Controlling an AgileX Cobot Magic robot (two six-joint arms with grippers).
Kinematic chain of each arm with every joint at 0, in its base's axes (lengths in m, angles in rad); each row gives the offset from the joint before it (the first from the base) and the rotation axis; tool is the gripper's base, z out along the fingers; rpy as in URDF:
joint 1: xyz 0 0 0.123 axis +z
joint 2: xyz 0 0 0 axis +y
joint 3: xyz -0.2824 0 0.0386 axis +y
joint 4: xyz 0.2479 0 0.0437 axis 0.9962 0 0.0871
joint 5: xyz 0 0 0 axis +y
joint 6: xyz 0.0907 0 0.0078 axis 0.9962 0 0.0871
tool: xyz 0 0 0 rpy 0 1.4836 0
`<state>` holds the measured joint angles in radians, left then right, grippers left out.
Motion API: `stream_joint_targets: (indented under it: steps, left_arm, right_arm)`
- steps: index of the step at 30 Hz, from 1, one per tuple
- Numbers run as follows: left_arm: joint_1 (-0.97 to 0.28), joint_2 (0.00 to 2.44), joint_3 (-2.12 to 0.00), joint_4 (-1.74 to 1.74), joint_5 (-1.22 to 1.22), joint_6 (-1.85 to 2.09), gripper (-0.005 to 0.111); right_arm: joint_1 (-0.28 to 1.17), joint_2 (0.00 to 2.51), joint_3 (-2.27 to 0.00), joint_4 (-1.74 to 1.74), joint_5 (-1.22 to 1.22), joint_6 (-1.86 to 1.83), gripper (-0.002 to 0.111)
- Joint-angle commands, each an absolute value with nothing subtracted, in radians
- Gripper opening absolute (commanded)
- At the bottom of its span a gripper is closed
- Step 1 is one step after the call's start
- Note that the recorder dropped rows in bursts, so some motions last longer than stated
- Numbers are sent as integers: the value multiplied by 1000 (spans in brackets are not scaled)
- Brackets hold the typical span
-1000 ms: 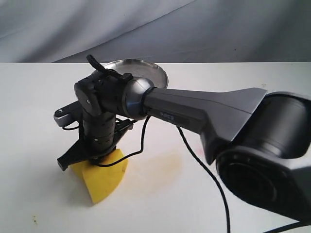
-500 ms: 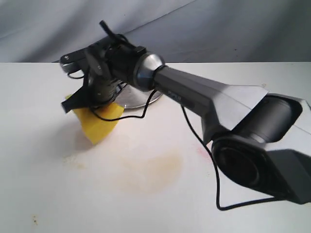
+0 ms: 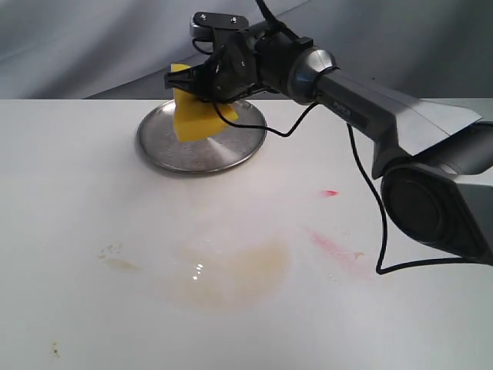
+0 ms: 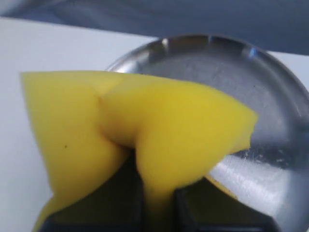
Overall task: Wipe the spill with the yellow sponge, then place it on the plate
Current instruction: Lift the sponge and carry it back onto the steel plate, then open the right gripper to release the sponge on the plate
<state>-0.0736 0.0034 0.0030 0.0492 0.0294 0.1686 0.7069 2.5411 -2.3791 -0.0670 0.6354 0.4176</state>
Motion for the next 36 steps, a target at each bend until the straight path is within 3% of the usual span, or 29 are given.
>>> stream_joint_targets:
  steps: [1, 6, 13, 18, 25, 28, 33, 36]
  left_arm:
    - [-69, 0, 0, 42, 23, 159, 0]
    - [-69, 0, 0, 42, 23, 159, 0]
    - [-69, 0, 0, 42, 23, 159, 0]
    - [-69, 0, 0, 42, 23, 159, 0]
    - [-69, 0, 0, 42, 23, 159, 0]
    - [-69, 0, 0, 42, 23, 159, 0]
    - [-69, 0, 0, 42, 23, 159, 0]
    - [-69, 0, 0, 42, 23, 159, 0]
  right_arm:
    - [678, 2554, -2387, 0, 544, 453, 4]
    - [676, 2554, -2387, 8, 546, 452, 31]
    - [676, 2552, -2387, 17, 563, 444, 36]
    - [678, 2552, -2387, 98, 567, 371, 58]
    - [678, 2537, -2387, 91, 657, 366, 59]
    - [678, 2495, -2387, 21, 737, 366, 46]
    - [714, 2423, -2387, -183, 976, 371, 0]
    - [748, 2387, -2362, -281, 1045, 371, 0]
